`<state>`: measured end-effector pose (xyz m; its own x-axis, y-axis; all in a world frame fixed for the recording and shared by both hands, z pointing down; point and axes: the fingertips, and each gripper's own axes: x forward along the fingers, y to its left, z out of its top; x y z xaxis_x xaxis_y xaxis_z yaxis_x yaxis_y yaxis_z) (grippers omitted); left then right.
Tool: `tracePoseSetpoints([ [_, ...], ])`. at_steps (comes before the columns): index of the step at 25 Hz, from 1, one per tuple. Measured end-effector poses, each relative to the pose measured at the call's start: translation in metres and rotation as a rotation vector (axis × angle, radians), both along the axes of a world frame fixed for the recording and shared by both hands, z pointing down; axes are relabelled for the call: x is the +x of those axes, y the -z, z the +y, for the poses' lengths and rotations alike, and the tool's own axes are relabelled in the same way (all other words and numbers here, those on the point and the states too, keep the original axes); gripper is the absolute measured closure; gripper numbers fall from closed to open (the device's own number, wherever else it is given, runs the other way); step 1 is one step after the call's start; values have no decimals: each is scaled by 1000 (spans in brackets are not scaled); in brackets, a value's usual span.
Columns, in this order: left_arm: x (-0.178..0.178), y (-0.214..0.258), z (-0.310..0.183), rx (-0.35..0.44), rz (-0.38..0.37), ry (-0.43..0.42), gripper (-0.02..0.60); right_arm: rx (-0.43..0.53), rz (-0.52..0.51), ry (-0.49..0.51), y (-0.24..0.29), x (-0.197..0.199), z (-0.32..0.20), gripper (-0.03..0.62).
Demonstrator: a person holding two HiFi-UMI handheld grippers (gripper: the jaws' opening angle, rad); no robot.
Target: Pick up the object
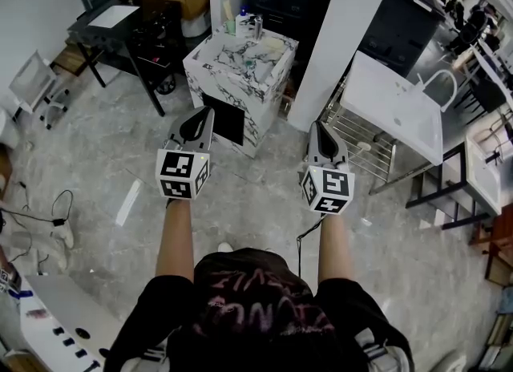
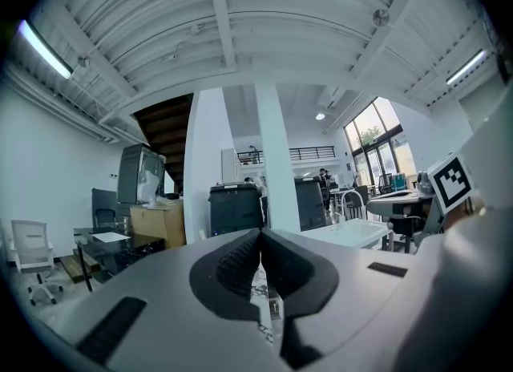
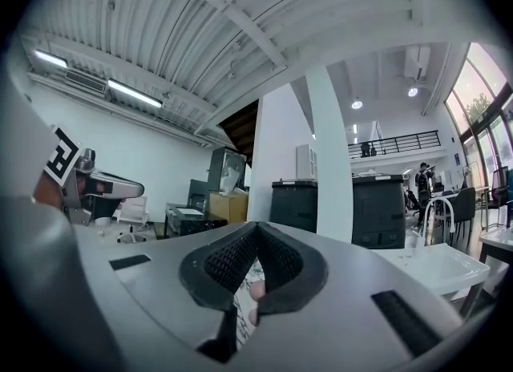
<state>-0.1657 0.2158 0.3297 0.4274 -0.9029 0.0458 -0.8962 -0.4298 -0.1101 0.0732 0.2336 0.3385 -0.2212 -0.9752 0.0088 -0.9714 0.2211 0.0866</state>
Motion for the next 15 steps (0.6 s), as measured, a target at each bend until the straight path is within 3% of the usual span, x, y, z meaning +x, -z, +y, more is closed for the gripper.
tracePoseSetpoints([
  [15,-42,-8,-7,1,-14,-44,565,1,-35,-38,-10,-40,4,580],
])
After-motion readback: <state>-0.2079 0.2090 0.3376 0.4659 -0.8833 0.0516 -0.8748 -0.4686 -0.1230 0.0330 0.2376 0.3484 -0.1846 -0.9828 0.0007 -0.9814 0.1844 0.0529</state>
